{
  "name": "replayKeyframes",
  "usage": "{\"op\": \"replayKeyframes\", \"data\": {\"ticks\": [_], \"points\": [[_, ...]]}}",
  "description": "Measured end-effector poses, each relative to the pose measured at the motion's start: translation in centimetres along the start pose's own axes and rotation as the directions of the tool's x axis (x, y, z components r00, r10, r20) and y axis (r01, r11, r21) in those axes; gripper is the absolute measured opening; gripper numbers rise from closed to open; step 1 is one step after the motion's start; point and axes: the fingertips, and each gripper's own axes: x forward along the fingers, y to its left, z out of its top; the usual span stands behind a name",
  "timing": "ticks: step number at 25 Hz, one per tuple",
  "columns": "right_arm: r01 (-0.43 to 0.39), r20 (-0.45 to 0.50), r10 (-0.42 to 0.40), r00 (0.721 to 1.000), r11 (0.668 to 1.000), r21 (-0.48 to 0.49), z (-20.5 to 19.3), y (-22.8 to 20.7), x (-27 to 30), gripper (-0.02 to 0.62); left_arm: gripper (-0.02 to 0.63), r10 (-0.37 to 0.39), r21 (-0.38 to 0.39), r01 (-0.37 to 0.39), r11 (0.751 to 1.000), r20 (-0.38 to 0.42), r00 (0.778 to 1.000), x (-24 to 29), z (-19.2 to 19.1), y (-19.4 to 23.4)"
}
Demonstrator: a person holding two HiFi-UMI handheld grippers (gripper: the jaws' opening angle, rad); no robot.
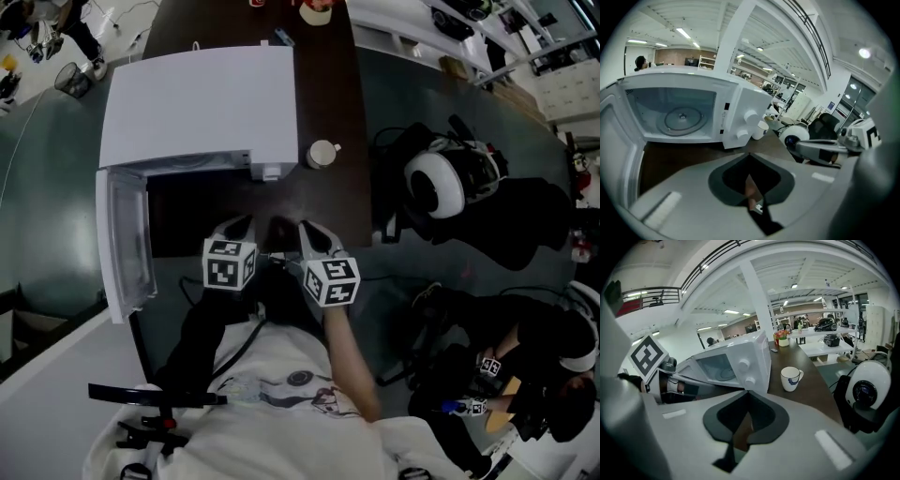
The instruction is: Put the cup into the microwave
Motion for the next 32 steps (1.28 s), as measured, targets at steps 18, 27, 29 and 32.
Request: {"op": "replayKeyframes", "data": {"ticks": [18,27,29,32], "points": [[0.003,-0.105,-0.003,0.994,1.000,-0.001,-0.5,-13.3,9.0,0.002,0.000,0.015,-0.049,-0.023,0.999,-0.142,0.990,6.7,-2.1,-2.4],[0.074,-0.111,-0.077,0.991,0.997,-0.036,0.8,-18.4,12.0,0.002,0.000,0.009,-0.046,-0.017,0.999,-0.169,0.986,7.2,-2.9,-2.4],[0.090,-0.106,-0.095,0.990,0.995,-0.046,1.1,-19.6,12.3,0.002,0.000,0.008,-0.045,-0.017,0.999,-0.177,0.984,7.2,-3.1,-2.5],[0.093,-0.089,-0.098,0.991,0.993,-0.067,1.9,-20.8,13.2,0.002,0.000,0.011,-0.043,-0.019,0.999,-0.187,0.982,7.3,-3.4,-2.4]]}}
